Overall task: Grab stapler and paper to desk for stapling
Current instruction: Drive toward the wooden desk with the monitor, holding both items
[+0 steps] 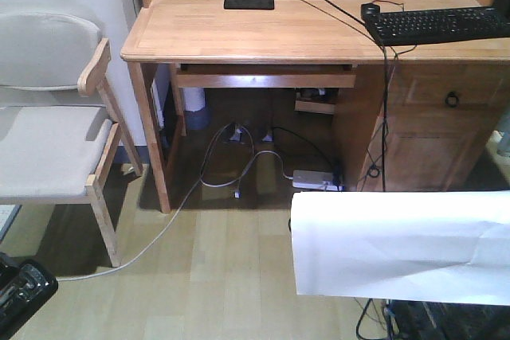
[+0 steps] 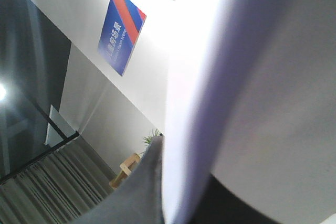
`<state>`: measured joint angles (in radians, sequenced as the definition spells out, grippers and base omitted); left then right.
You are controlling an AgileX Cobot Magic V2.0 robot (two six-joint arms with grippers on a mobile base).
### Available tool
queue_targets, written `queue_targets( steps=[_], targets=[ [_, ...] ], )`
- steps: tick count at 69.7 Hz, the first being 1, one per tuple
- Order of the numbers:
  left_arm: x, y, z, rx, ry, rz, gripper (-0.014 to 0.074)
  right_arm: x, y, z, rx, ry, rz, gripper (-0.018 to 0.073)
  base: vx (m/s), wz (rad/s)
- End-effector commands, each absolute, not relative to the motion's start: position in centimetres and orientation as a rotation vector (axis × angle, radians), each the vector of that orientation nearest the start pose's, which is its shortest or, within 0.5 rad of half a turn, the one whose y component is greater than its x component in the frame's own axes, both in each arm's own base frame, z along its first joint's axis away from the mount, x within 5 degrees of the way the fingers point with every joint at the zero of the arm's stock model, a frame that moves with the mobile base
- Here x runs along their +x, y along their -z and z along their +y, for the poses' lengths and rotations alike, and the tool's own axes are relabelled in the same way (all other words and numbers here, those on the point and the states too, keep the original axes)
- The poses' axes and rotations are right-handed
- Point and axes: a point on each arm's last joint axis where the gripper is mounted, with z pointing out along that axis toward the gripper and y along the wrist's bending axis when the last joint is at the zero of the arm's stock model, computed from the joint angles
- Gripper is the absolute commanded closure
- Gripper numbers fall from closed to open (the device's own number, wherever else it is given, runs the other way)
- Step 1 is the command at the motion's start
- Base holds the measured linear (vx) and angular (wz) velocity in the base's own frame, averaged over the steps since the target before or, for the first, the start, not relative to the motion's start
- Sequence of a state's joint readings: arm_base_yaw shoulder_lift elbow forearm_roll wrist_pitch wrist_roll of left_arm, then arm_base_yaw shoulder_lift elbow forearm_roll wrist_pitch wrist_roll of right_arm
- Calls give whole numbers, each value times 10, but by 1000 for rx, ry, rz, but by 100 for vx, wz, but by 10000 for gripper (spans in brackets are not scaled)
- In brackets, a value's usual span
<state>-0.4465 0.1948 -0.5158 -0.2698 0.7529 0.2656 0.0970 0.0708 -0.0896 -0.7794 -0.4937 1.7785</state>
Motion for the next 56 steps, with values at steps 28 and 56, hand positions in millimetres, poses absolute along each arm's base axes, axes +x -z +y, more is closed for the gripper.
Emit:
queue_targets(
  steps=[28,56],
  targets=[
    [27,-324,-31,547,461,1701,603,38,-280,36,214,-1249,1145,564,20,3],
    [27,-324,-31,547,461,1701,603,38,-280,36,214,-1249,1145,564,18,-2]
  ],
)
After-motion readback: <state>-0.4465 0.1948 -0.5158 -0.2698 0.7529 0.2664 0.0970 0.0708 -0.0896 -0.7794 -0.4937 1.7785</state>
